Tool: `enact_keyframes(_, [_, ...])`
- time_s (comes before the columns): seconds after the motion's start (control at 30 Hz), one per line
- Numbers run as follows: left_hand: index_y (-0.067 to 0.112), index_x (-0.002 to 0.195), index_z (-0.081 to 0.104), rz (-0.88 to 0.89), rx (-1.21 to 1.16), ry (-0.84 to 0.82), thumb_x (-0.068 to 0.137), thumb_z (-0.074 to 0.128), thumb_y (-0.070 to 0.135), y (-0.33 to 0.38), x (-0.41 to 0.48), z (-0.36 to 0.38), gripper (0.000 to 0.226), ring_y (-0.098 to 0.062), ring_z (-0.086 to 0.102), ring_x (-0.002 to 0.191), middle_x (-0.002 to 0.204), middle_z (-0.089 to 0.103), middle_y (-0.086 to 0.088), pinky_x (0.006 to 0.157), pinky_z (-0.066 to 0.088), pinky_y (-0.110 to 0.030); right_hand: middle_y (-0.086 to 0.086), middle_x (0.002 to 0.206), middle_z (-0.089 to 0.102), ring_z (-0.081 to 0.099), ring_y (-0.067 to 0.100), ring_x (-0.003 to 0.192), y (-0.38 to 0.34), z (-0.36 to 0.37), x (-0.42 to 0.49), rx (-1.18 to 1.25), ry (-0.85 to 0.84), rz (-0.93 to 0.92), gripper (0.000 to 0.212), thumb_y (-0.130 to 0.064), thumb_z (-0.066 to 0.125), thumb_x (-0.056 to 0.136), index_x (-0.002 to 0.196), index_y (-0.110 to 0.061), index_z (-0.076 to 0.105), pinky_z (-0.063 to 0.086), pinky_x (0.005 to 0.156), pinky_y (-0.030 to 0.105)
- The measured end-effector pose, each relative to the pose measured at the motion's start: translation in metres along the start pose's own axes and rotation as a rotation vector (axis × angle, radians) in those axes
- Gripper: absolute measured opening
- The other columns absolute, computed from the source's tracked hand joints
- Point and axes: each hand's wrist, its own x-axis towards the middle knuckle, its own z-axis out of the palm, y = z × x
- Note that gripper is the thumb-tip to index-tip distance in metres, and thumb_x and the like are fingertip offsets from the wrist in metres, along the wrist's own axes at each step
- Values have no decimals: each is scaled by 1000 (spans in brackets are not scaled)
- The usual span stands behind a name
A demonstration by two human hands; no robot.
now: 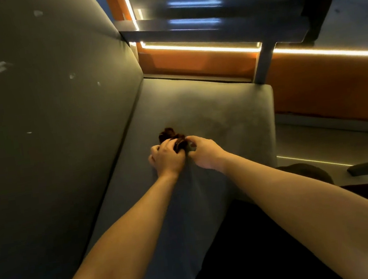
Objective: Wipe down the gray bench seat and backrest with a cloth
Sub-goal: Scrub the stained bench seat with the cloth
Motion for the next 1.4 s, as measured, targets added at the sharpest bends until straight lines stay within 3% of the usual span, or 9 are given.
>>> enact_keyframes(0.17, [10,130,62,-146,-733,-140,94,53,7,45,-11,5,37,-28,62,113,118,68,-11,94,50,-34,14,138,50,55,28,121,15,-10,-17,310,152,-18,39,-16,54,101,136,-23,37,47,104,38])
enact_keyframes(0.47, [14,110,62,-327,-1211,-312,99,40,6,107,-17,34,26,-36,66,97,105,66,-18,77,60,-46,10,152,26,32,39,135,47,-57,-22,27,302,17,48,-43,50,104,150,-40,38,31,117,45])
enact_keyframes(0.67, [8,102,66,-346,-1139,-355,99,40,20,134,-16,45,29,-29,63,89,92,65,-13,70,53,-37,11,133,43,39,34,124,78,-89,-10,15,374,-57,38,-18,53,102,137,-31,56,39,113,43])
enact_keyframes(0.8, [27,108,70,-95,-677,-225,91,44,20,134,12,79,33,-33,56,124,125,66,-10,109,45,-49,11,136,46,38,33,126,98,-95,-2,-126,556,-103,36,-9,56,99,133,-22,60,45,103,40])
enact_keyframes(0.93, [15,130,65,33,-357,-95,89,44,23,135,26,99,46,-35,51,127,133,63,-12,111,41,-51,1,165,16,5,35,152,123,-92,17,-348,147,-203,51,-34,59,99,148,-32,45,11,126,46])
enact_keyframes(1.0, [19,142,55,65,-252,-77,98,44,18,141,21,104,46,-34,38,139,147,52,-9,118,30,-53,-1,166,9,-1,33,154,140,-91,25,-413,130,-217,57,-38,60,99,151,-35,38,2,127,47])
enact_keyframes(1.13, [30,156,33,98,-245,-70,106,37,22,159,12,120,50,-27,20,146,155,38,-9,120,6,-47,2,156,27,18,31,147,158,-97,37,-442,273,-307,53,-36,64,96,145,-31,45,11,127,43])
enact_keyframes(1.27, [27,158,28,283,-174,-73,103,35,31,176,33,137,55,-20,19,150,163,31,-3,116,9,-42,3,144,43,38,34,128,179,-118,54,-355,454,-292,36,-33,61,96,132,-33,58,31,115,47])
enact_keyframes(1.4, [25,160,22,303,-152,-105,106,36,30,201,51,158,57,-21,16,151,165,25,-3,120,9,-44,6,138,42,38,34,123,197,-141,73,-315,555,-171,31,-37,54,100,131,-38,57,29,103,47])
